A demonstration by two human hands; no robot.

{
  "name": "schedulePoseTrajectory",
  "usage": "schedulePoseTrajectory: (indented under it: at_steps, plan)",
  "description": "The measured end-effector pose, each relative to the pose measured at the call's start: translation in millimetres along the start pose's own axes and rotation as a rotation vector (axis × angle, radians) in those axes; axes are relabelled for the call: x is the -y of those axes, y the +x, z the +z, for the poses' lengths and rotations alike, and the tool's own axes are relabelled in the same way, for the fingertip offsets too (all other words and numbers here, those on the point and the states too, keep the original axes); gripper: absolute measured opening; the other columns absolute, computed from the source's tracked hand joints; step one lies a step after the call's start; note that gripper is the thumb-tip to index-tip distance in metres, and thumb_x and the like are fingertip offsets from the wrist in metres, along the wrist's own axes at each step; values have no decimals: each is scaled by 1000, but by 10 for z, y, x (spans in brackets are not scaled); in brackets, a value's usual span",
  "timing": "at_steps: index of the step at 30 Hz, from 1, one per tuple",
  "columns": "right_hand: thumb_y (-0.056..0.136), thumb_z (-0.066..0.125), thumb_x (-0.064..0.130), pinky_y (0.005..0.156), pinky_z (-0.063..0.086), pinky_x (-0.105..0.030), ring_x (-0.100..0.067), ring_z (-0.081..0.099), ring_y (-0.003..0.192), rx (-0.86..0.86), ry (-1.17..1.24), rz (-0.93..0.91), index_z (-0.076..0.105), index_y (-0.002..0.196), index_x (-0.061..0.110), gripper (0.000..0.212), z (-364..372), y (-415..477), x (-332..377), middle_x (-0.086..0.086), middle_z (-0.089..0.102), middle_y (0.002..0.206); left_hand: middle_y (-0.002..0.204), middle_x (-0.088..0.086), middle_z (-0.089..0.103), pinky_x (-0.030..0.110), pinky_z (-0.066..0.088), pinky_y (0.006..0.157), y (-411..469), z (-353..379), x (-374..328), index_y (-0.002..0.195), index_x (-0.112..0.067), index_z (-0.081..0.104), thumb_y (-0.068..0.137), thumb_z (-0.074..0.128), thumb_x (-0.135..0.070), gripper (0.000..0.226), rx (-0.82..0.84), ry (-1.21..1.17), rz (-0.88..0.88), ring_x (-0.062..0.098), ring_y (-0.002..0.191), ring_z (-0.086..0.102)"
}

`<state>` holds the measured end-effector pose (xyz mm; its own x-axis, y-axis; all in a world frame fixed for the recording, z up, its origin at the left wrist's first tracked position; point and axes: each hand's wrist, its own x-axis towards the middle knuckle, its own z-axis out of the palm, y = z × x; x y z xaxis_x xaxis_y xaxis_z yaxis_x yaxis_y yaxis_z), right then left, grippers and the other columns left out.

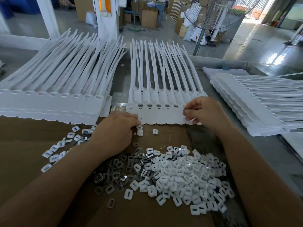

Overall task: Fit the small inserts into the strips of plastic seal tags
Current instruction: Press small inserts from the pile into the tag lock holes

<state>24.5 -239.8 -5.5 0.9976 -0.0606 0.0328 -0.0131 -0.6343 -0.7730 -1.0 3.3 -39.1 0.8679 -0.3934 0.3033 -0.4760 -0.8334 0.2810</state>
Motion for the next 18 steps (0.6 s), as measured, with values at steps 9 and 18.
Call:
schedulePoseTrajectory:
  at_steps: [9,18]
  plan:
    - [87,58,11,59,38,-16,-1,52,69,-195,-93,44,71,86,13,13,68,297,-178,11,59,75,132,-7,51,7,14,90,10,-9,-12,119,-22,60,81,48,-2,44,-11,-1,8,7,122,43]
    - [88,57,14,74,42,-25,-10,55,77,-168,-218,48,71,81,19,16,174,380,-221,7,59,80,133,-5,51,10,16,92,6,-25,-31,119,-20,60,80,47,0,45,-2,-18,0,9,123,43]
